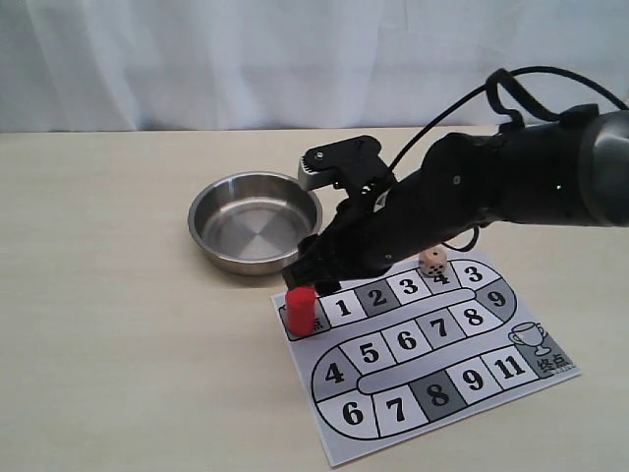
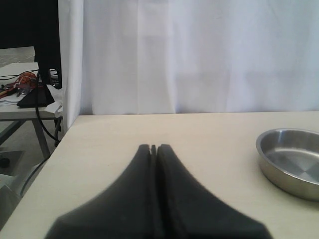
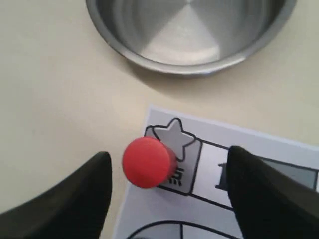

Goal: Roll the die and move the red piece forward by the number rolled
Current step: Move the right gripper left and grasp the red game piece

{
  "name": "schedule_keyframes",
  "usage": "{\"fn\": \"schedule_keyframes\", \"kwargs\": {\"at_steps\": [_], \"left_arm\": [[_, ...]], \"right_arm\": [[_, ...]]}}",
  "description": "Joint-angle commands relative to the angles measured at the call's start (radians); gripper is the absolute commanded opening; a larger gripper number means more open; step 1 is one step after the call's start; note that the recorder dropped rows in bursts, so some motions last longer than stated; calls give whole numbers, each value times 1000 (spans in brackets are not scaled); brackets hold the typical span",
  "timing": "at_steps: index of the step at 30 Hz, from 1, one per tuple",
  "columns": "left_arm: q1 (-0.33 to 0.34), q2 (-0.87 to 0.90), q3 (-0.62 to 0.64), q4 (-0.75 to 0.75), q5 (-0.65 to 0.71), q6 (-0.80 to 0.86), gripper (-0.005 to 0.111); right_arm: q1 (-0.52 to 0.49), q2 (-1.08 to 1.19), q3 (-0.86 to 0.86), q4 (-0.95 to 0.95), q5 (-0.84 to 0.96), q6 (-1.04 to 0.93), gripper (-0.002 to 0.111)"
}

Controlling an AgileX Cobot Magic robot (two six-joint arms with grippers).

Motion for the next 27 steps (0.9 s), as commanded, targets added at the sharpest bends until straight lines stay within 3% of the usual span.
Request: {"fn": "schedule_keyframes", "kwargs": {"at_steps": [1,27], "left_arm": [[0,-1,-5,-1,-9,-2,0],[0,-1,-5,-1,-11,-2,0]], "right_arm": [[48,-4,2,3,-68,-9,62],[71,167,2,-3,-186,-9,62]]}}
